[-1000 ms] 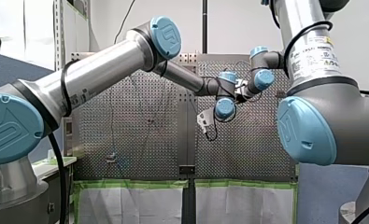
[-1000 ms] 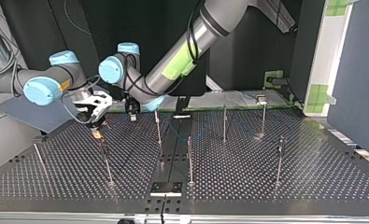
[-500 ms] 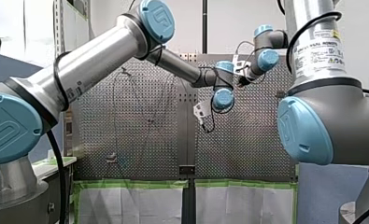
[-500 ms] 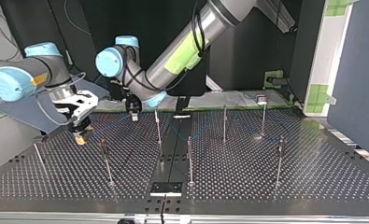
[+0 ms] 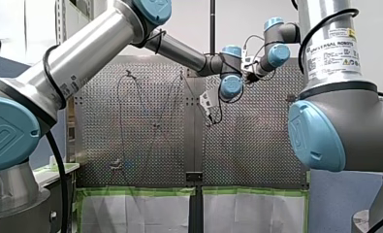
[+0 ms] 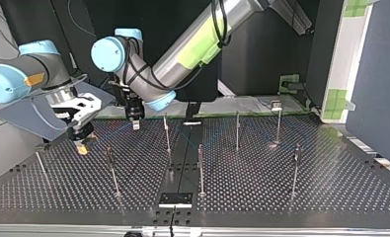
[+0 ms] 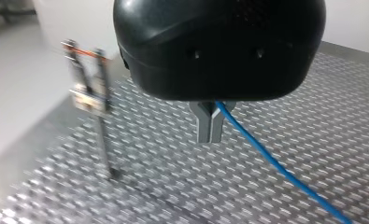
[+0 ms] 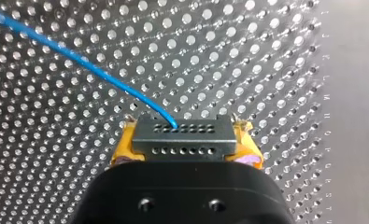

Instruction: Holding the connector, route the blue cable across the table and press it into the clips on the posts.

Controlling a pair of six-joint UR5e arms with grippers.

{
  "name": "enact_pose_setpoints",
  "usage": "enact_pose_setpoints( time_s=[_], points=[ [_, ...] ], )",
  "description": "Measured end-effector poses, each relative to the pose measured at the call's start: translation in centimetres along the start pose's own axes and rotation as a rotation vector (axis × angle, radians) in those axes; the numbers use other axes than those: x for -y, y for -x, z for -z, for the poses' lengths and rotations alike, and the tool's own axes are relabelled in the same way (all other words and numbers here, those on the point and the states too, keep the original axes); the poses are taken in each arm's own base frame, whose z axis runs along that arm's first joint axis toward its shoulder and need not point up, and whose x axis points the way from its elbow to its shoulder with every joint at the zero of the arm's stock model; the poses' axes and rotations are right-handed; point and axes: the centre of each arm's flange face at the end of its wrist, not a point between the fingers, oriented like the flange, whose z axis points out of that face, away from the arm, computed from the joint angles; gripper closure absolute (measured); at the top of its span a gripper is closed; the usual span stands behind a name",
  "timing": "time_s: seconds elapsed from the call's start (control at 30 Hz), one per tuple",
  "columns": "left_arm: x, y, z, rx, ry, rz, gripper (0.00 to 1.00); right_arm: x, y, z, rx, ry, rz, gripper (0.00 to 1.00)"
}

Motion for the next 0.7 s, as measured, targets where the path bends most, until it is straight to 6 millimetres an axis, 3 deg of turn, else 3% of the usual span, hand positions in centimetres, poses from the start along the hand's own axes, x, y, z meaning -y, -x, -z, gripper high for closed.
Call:
enact_pose_setpoints(
  time_s=[0.23,0.4,0.53,0.7],
  points=[
    [0.8,6.2,-1.1,0.084,-0.024,0.032,0.99,0.1,-1.2,0.7,-0.017,-0.019,-0.003,1.00],
    [0.9,9.4,-1.1,0.110,-0.032,0.043,0.99,0.0,-1.6,0.8,-0.022,-0.026,-0.005,1.00],
    [1.1,10.9,-0.8,0.112,-0.055,0.048,0.99,0.0,-2.0,0.8,-0.028,-0.034,-0.008,1.00],
    [1.2,11.0,-0.9,0.097,-0.092,0.043,0.99,0.0,-3.1,0.6,-0.042,-0.058,-0.017,1.00]
  ],
)
